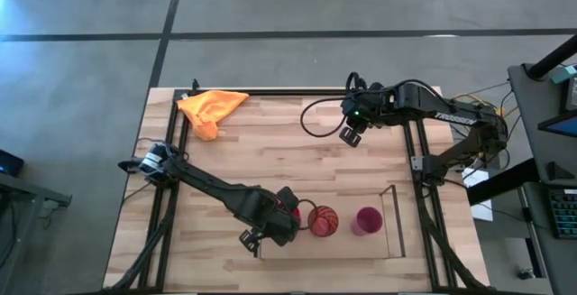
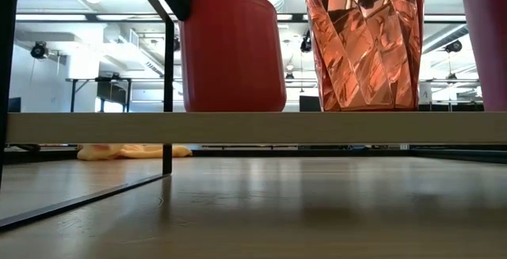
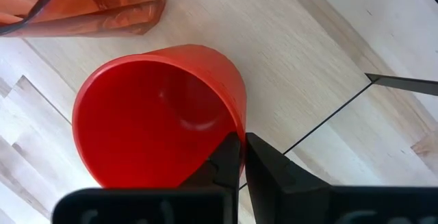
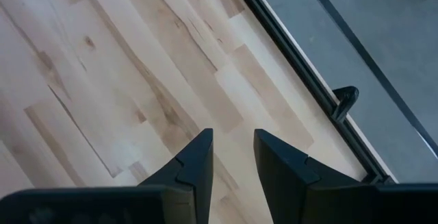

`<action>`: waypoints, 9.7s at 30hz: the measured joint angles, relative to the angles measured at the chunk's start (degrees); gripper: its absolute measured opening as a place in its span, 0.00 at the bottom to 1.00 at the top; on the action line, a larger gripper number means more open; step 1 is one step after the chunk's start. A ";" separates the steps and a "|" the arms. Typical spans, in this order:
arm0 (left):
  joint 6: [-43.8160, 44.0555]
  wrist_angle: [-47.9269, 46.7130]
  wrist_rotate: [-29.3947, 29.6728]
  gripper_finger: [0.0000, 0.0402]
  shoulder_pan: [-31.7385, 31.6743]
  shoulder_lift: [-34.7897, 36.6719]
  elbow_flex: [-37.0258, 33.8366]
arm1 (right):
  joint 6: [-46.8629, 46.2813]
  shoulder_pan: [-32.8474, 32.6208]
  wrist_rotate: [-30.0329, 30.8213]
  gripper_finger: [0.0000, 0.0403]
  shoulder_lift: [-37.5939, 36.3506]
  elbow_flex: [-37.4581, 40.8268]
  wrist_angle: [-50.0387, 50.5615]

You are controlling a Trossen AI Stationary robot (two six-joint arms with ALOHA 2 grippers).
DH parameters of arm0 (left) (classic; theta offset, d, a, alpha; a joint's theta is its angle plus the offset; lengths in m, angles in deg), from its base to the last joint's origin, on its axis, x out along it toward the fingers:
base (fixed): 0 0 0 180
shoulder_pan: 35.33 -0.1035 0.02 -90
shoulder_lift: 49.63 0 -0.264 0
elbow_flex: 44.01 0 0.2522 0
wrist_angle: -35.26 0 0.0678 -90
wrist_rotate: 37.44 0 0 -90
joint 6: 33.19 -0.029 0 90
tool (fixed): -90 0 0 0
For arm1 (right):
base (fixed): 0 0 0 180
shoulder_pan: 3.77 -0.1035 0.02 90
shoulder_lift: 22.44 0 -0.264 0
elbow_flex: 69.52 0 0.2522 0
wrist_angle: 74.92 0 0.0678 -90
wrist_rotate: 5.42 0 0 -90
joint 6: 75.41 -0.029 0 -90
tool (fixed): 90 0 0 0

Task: Stack small to large cups/mugs on shelf
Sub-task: Put the orange mug on the shelf, then return to Home Position

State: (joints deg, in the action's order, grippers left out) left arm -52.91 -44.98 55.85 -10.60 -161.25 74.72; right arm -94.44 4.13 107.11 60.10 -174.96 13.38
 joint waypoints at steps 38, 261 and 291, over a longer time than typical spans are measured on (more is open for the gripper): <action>0.00 -0.03 2.40 0.12 -0.01 0.00 3.34 | 0.17 0.00 0.00 0.25 0.00 -0.02 -0.11; 46.88 84.14 -4.26 0.00 -16.87 110.05 -104.59 | -6.91 -6.27 -31.36 0.19 -82.51 91.25 -95.20; 49.16 79.59 -4.73 0.00 -16.90 106.85 -104.69 | -12.52 -6.27 -31.52 0.19 -82.40 91.17 -78.99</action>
State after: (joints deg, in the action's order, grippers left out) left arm -3.76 34.61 51.12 -27.49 -54.40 -29.98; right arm -106.96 -2.14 75.59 -22.30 -83.80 -65.61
